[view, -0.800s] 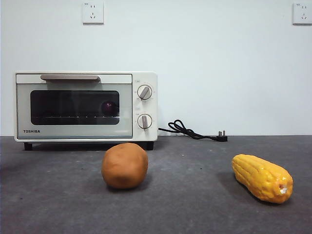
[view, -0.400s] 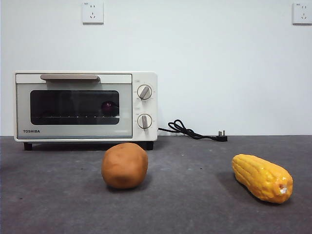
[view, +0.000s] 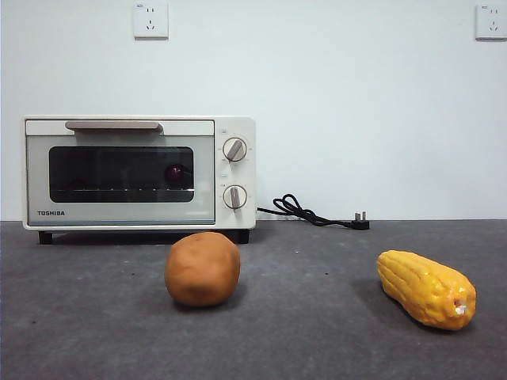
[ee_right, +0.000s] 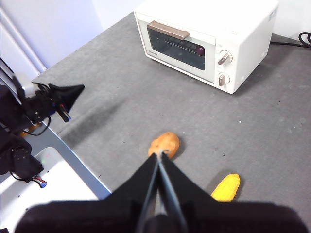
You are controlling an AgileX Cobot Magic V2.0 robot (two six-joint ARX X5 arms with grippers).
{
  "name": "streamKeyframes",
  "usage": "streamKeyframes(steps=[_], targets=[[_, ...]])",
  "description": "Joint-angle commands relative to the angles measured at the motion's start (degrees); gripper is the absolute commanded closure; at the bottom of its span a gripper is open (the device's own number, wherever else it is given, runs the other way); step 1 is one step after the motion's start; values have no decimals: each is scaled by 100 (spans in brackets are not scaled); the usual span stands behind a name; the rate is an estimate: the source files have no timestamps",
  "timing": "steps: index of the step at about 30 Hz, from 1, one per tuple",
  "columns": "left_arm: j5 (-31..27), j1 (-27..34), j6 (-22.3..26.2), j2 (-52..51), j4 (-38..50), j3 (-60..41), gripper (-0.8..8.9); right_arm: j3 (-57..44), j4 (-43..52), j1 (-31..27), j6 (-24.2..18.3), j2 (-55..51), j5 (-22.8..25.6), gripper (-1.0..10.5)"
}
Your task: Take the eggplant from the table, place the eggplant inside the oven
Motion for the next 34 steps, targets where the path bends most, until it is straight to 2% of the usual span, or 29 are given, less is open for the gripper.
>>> streamKeyframes(steps=[1, 34], targets=[[-9, -66, -267, -20, 68, -142, 817, -28, -133, 7, 55, -4, 0, 946], [-11, -87, -278, 50, -72, -155, 818, -28, -133, 7, 55, -7, 0, 946]])
